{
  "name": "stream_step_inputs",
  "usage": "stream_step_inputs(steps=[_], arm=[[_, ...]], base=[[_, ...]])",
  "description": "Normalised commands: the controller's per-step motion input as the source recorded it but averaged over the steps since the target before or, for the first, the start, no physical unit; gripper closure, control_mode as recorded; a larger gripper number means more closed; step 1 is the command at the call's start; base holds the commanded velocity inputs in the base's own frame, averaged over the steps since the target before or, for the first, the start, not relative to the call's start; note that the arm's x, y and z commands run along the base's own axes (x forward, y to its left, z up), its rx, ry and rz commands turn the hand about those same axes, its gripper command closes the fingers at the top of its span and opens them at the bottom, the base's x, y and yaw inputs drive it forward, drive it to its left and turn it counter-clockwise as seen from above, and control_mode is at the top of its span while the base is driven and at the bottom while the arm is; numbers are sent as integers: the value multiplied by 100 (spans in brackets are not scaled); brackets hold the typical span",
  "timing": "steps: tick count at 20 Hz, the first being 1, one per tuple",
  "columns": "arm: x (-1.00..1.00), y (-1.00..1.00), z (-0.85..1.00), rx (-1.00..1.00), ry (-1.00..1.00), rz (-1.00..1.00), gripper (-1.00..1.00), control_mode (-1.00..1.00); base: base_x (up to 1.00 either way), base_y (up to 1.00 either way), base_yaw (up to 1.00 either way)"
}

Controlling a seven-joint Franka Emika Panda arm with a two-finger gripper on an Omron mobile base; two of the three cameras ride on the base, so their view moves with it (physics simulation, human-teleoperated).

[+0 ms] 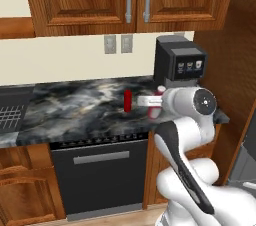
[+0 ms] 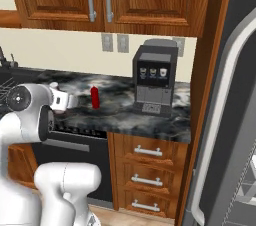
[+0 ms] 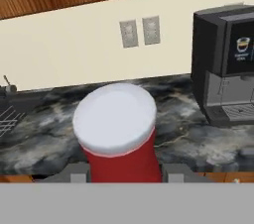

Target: Place the ketchup and ketchup from the counter to the top shelf of the fridge. If the existing items in the fridge are on the top shelf, move them to other shelves.

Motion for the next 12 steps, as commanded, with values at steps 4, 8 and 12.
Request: stream_step_inputs(steps=[4,8,12], arm=[[-100,-2,98,10,13,0,100,-100],[-100,-7,63,0,6,-3,100,-100],[-99,-13,10,0,0,-6,100,-100]], base=[[0,0,0],[0,0,0],[0,0,0]])
